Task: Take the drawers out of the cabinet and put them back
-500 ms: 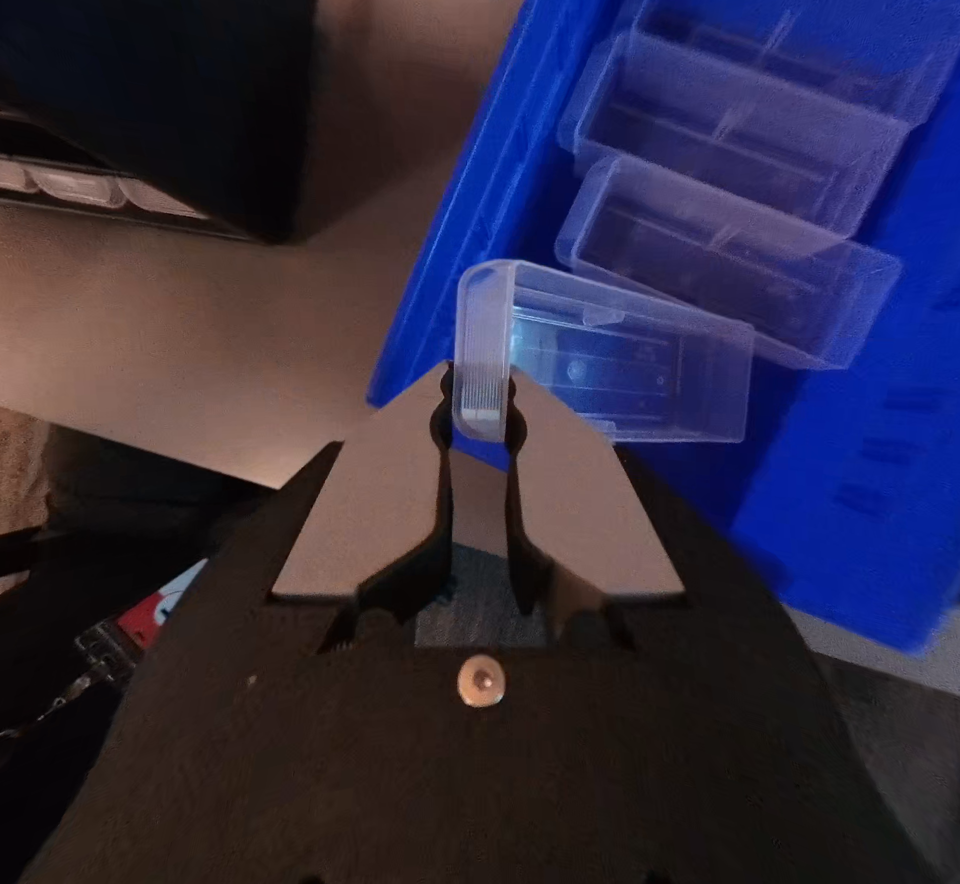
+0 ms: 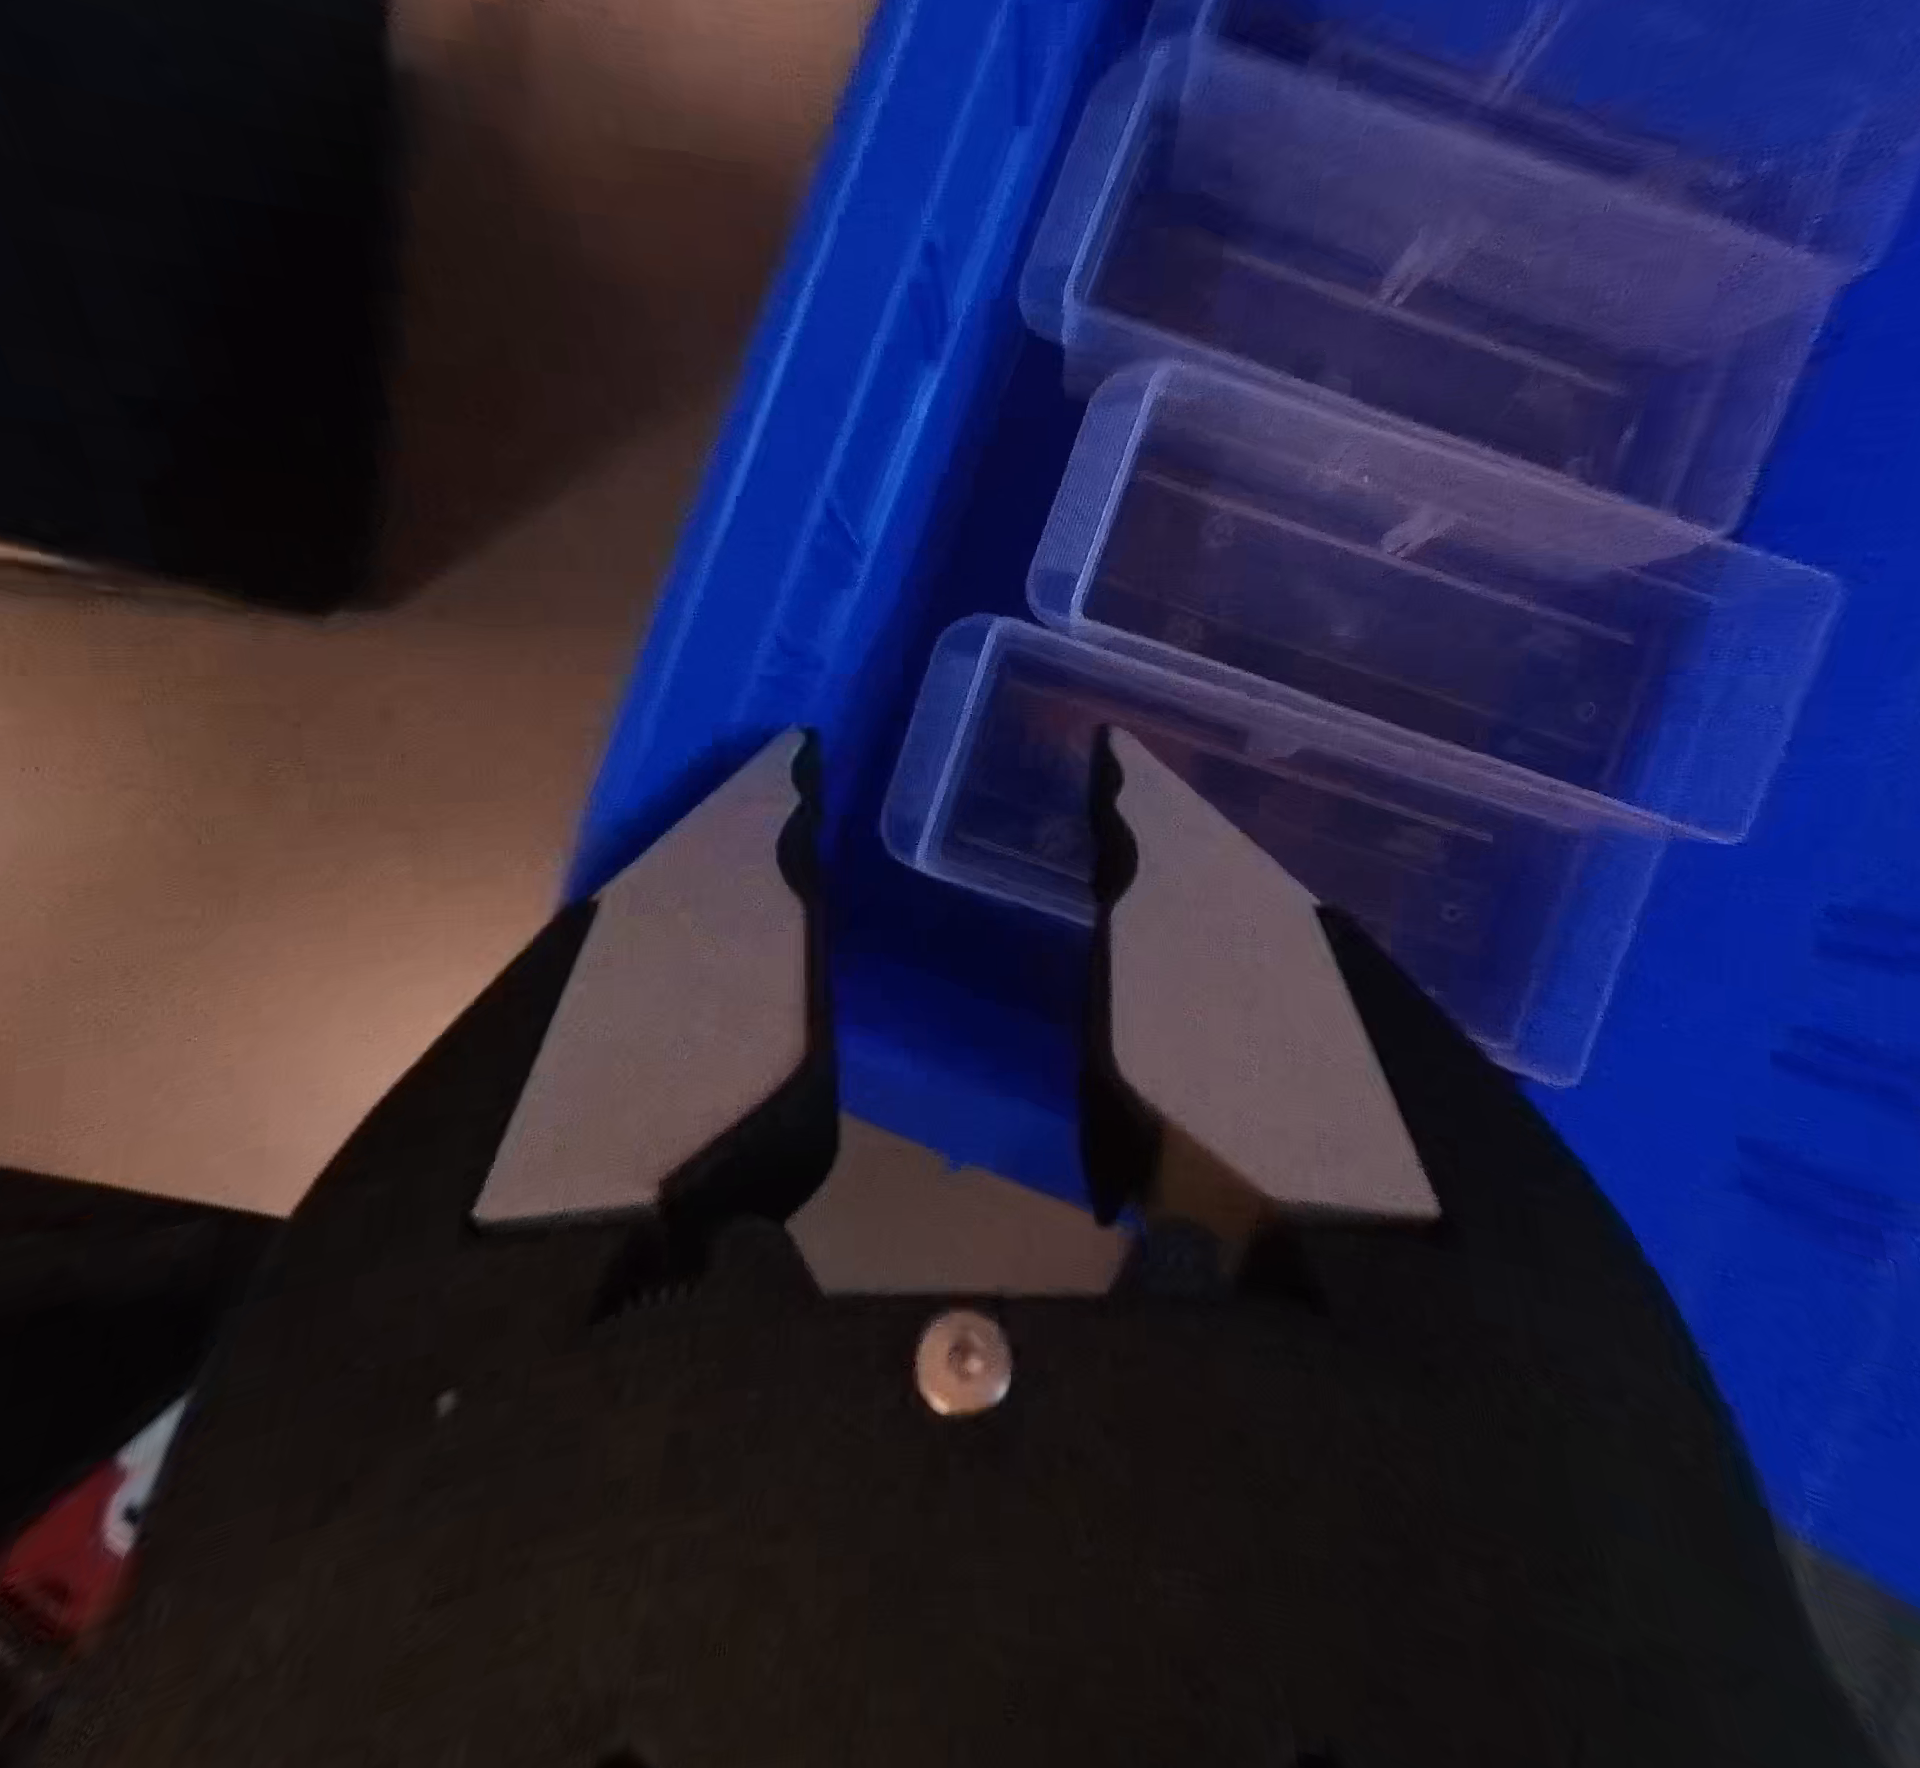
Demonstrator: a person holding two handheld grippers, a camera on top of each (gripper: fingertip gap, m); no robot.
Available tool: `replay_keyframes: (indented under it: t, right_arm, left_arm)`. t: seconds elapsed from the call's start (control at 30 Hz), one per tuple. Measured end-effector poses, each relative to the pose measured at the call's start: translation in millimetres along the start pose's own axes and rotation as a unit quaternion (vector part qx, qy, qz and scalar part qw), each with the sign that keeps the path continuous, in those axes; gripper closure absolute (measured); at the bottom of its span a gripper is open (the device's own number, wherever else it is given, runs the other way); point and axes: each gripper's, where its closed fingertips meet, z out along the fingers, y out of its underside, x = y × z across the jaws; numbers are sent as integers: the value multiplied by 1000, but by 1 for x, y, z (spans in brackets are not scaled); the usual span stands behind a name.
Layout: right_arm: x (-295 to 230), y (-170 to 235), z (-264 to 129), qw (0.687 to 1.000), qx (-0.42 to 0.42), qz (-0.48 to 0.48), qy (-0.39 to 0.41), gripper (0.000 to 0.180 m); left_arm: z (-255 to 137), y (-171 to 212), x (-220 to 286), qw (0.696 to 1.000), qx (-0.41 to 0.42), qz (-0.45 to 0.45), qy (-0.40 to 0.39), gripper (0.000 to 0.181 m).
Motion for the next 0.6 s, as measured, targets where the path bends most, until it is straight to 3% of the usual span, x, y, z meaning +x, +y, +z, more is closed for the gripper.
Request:
replay_keyframes:
  t: [0.1,0.17,0.27,0.43,0.6]
  right_arm:
    - [-15,-18,-34,993,115,16,-19,137]
    - [-23,-22,-52,986,164,16,-16,124]
    - [-30,-25,-72,977,211,17,-14,122]
    - [-63,-27,-84,968,236,15,-84,116]
    - [-97,-35,-110,950,276,-11,-148,127]
  left_arm:
    - [1,0,0,1000,-2,0,-3,123]
    - [1,0,-1,1000,-5,-1,-4,123]
    - [1,0,-1,1000,-11,1,-6,123]
    - [2,1,-1,1000,-24,5,-8,123]
    - [2,0,-1,1000,-21,-3,-6,123]
